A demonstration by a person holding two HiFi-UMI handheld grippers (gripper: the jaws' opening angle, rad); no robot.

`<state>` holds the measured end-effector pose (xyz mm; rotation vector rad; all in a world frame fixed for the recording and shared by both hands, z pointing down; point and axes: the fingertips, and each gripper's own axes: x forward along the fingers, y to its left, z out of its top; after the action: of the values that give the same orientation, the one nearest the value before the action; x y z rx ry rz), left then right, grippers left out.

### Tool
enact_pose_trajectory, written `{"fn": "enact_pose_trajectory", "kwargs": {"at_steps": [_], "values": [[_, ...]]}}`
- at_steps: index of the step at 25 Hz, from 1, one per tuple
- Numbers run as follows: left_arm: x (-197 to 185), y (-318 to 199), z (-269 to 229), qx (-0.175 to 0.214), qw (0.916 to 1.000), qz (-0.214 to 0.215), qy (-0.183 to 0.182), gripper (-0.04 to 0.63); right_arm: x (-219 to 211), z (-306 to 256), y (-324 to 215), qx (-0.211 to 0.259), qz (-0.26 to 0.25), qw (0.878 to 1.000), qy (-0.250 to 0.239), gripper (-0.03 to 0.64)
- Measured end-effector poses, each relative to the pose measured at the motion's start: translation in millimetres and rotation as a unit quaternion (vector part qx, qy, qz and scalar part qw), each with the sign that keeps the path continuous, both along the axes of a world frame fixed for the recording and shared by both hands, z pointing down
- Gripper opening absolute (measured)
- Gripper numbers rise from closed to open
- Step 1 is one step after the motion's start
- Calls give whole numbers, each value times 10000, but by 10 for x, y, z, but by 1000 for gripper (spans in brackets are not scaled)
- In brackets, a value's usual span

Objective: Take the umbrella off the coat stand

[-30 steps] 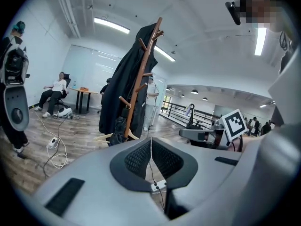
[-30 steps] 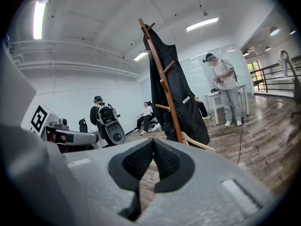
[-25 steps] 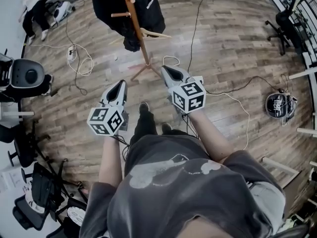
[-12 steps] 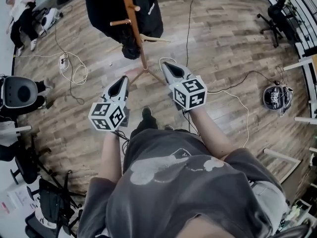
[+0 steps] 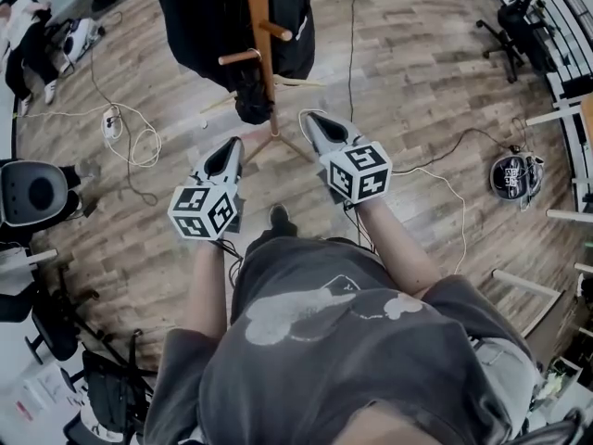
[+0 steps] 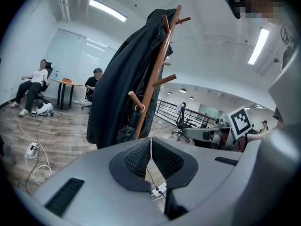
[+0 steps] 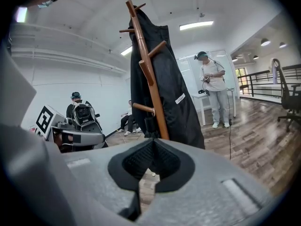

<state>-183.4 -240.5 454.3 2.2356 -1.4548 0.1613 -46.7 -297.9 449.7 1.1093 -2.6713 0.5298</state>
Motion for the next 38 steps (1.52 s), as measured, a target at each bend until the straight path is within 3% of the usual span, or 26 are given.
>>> {"fn": "enact_pose_trajectory", "kwargs": {"at_steps": [7,11,17,21,23,27,32,38], "values": [[-130,-314,225,-78,9993,342,-92,11,-199,204,-208,-161,34,9997,189,-2],[-125,-498,324,-81,9984,528,188,11,-246,321,-306,-263,89,9990,338,-2],[-222,-739,575,-142,9983,566,47,12,-376,405,-477,-218,89,9986,478,-2],[-302,-874,714,-21,9983,569,-87,75,-428,522,-525,-336,196,9982,465,-2],[-337,-953,792,30,9981,592,-152,204,-460,602,-541,-411,229,9977,480,-2],[-405,-1113,964,198,9976,491,-447,306,-505,756,-572,-500,302,9970,513,-2],[-343,-1280,1135,261,9967,474,-609,341,-483,857,-587,-546,398,9965,486,-2],[-217,-1500,1406,60,9953,602,-755,359,-364,960,-608,-626,574,9949,536,-2]]}}
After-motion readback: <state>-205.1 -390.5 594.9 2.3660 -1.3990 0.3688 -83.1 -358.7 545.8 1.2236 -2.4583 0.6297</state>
